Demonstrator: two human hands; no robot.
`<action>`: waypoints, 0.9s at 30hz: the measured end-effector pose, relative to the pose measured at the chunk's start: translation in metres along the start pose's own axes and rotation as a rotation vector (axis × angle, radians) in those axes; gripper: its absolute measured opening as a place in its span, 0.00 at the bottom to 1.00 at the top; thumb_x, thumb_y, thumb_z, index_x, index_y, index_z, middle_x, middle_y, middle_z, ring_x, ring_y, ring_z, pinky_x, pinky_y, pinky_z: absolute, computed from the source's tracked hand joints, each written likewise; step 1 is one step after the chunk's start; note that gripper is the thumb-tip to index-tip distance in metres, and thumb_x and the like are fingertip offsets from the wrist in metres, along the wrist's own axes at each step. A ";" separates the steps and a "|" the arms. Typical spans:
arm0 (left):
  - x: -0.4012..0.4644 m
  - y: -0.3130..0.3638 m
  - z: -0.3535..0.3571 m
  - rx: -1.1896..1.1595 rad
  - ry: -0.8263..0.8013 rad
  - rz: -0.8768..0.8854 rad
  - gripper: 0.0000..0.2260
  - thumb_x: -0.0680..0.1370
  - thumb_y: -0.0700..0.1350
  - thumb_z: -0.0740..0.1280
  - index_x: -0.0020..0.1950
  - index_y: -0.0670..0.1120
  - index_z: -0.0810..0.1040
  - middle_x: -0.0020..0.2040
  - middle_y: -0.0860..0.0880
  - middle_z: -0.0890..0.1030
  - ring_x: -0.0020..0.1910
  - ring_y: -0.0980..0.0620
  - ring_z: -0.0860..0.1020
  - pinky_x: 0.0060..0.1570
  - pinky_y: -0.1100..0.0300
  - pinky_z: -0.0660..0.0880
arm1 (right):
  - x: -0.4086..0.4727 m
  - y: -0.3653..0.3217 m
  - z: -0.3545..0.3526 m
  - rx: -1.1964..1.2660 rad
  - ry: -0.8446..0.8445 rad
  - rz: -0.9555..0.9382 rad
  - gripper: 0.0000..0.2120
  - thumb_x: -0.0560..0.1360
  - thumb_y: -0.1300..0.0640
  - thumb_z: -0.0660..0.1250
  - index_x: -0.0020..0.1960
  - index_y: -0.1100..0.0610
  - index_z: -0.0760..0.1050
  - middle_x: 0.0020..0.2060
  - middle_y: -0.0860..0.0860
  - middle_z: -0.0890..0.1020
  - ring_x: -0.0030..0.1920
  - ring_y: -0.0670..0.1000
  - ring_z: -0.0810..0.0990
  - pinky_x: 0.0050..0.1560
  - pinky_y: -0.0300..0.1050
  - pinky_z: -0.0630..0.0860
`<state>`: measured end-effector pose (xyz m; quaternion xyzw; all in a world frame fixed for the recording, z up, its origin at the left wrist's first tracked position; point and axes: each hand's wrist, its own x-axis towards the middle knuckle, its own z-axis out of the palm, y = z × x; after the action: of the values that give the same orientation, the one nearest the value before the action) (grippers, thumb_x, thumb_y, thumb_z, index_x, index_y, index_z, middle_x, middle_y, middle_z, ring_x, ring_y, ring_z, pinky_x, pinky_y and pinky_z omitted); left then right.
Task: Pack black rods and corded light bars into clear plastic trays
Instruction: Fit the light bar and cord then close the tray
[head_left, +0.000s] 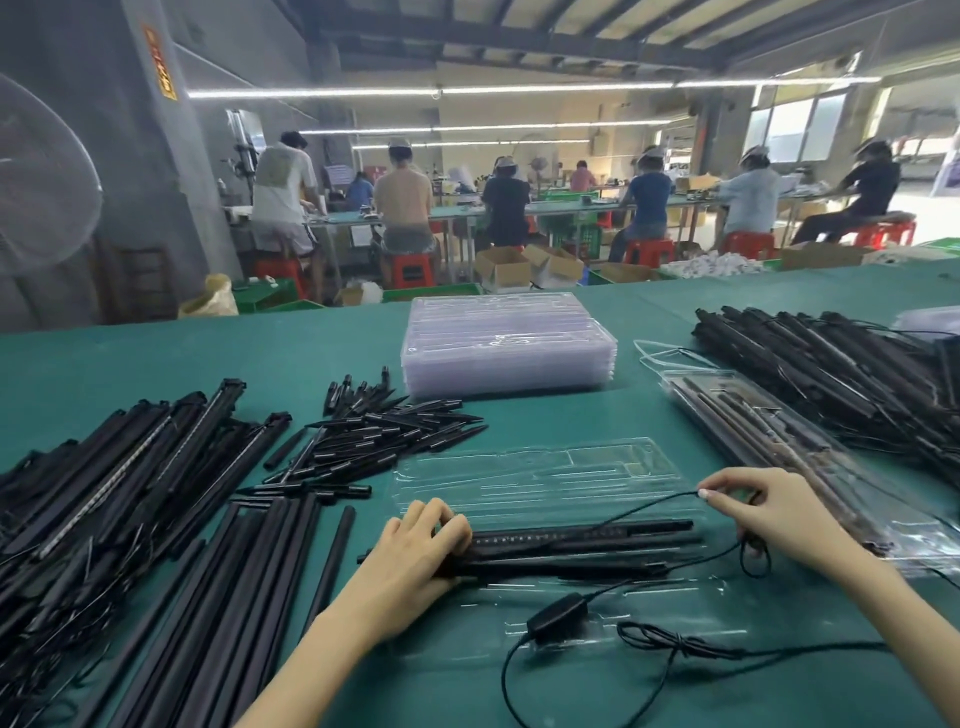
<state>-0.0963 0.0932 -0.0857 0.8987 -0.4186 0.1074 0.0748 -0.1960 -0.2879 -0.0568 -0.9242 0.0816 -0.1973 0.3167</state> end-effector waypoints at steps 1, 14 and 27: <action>-0.001 -0.001 0.002 0.011 -0.002 0.001 0.10 0.77 0.49 0.64 0.55 0.53 0.65 0.56 0.56 0.64 0.52 0.55 0.60 0.50 0.62 0.59 | -0.002 0.001 0.002 -0.008 -0.004 0.009 0.07 0.71 0.58 0.74 0.37 0.48 0.82 0.30 0.37 0.82 0.32 0.35 0.78 0.34 0.29 0.69; 0.001 -0.003 0.007 -0.124 -0.009 -0.027 0.17 0.75 0.68 0.52 0.51 0.58 0.69 0.51 0.59 0.64 0.50 0.59 0.63 0.53 0.59 0.64 | -0.028 -0.026 0.022 -0.456 0.320 -0.284 0.18 0.65 0.58 0.78 0.53 0.54 0.80 0.52 0.53 0.78 0.55 0.56 0.74 0.52 0.57 0.69; 0.000 -0.005 0.007 -0.107 -0.052 -0.017 0.23 0.73 0.71 0.46 0.52 0.58 0.69 0.53 0.59 0.63 0.51 0.61 0.59 0.51 0.60 0.60 | -0.054 -0.008 0.003 -0.486 -0.153 -0.453 0.24 0.65 0.69 0.75 0.42 0.39 0.76 0.41 0.36 0.75 0.44 0.35 0.70 0.46 0.42 0.60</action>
<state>-0.0916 0.0947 -0.0930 0.8994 -0.4178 0.0609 0.1130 -0.2435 -0.2653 -0.0711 -0.9793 -0.1053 -0.1678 0.0405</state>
